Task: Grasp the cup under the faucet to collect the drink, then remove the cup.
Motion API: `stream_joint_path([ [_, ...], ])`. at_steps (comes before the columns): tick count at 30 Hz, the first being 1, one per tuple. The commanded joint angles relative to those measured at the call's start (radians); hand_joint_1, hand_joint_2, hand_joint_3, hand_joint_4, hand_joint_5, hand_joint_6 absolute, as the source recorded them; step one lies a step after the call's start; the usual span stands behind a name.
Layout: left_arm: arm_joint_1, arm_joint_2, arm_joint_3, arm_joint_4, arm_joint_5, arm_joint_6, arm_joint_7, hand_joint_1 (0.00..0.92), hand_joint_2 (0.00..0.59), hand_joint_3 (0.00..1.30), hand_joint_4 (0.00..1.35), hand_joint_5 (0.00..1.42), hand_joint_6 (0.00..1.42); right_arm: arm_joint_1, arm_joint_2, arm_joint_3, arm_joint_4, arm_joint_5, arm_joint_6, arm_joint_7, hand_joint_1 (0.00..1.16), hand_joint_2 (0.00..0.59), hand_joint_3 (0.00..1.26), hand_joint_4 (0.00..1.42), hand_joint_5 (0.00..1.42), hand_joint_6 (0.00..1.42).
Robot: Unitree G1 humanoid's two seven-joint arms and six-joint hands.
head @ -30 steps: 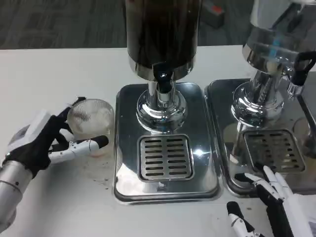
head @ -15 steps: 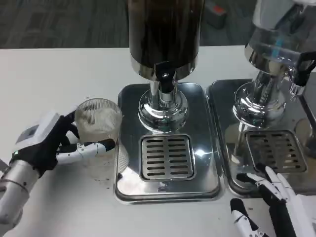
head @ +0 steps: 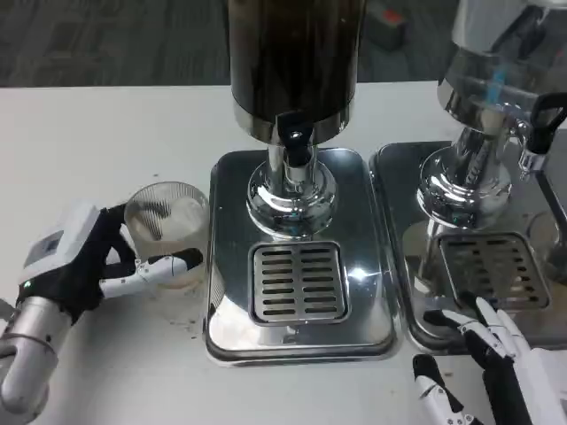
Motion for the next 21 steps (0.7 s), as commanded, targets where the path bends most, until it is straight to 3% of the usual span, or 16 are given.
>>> stream_joint_path([
  [1,0.009,-0.008,-0.005,-0.006,0.021,-0.016,0.063,0.339,0.087,0.54,0.78,0.98,1.42,0.004,0.004,-0.003,-0.012,0.008,-0.005,-0.001,0.19,0.42,0.29,0.07,0.06,0.27],
  [8,0.024,-0.015,0.001,-0.003,0.039,-0.036,0.158,0.378,0.091,0.63,0.89,1.07,1.42,-0.001,0.006,-0.004,-0.007,0.009,-0.004,-0.003,0.22,0.421,0.28,0.07,0.06,0.27],
  [21,0.05,0.0,0.04,-0.01,0.012,-0.076,0.19,0.399,0.079,0.65,0.89,1.08,1.42,-0.006,0.008,-0.003,-0.004,0.013,-0.005,0.003,0.23,0.42,0.28,0.07,0.06,0.27],
])
